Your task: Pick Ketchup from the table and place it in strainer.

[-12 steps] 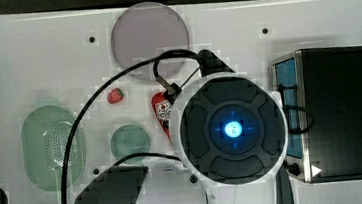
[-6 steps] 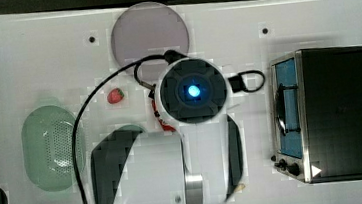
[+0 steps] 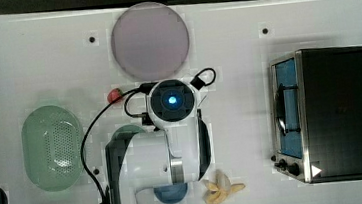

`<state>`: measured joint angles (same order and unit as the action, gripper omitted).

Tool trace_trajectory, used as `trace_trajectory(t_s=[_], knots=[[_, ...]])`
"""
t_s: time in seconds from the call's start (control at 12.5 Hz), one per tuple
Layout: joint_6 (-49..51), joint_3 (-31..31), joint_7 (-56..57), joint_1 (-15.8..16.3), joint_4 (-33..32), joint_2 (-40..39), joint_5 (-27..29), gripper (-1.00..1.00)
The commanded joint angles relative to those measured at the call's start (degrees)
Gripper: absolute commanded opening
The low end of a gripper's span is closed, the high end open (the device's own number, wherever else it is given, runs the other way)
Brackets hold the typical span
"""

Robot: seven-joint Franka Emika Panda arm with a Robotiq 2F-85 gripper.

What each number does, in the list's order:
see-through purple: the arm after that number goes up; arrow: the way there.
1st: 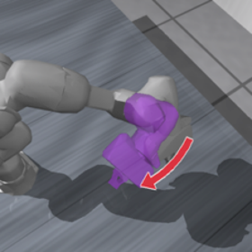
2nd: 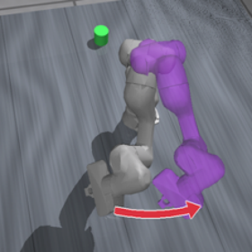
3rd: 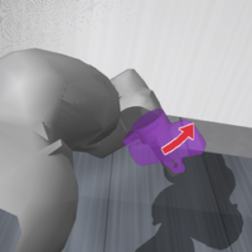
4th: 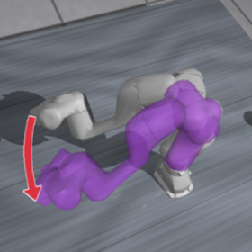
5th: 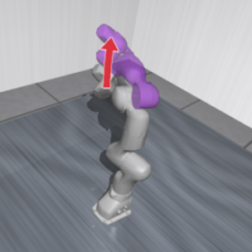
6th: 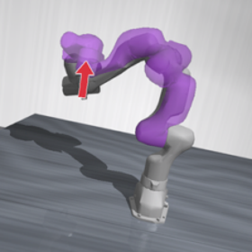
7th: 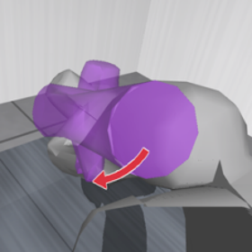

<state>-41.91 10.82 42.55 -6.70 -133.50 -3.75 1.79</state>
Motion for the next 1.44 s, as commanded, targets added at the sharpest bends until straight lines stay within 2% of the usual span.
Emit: trace_trajectory(t_s=[0.08,0.4,0.88,0.96,1.2,1.28,1.44], knots=[[-8.62,0.09,13.85,0.00,-1.96,-1.38,-0.38,1.00],[-15.87,-0.04,13.48,0.00,-3.54,-8.60,-0.38,1.00],[-20.64,-0.19,13.45,0.01,-3.58,-15.38,-0.38,1.00],[-21.26,-0.15,13.31,0.03,-3.59,-15.89,-0.38,0.93],[-24.50,-0.53,13.30,0.04,-4.21,-16.43,-0.38,0.20],[-24.49,-0.39,13.31,0.06,-4.24,-16.16,-0.38,0.09],[-24.47,-0.44,13.30,0.04,-3.85,-14.56,-0.38,0.09]])
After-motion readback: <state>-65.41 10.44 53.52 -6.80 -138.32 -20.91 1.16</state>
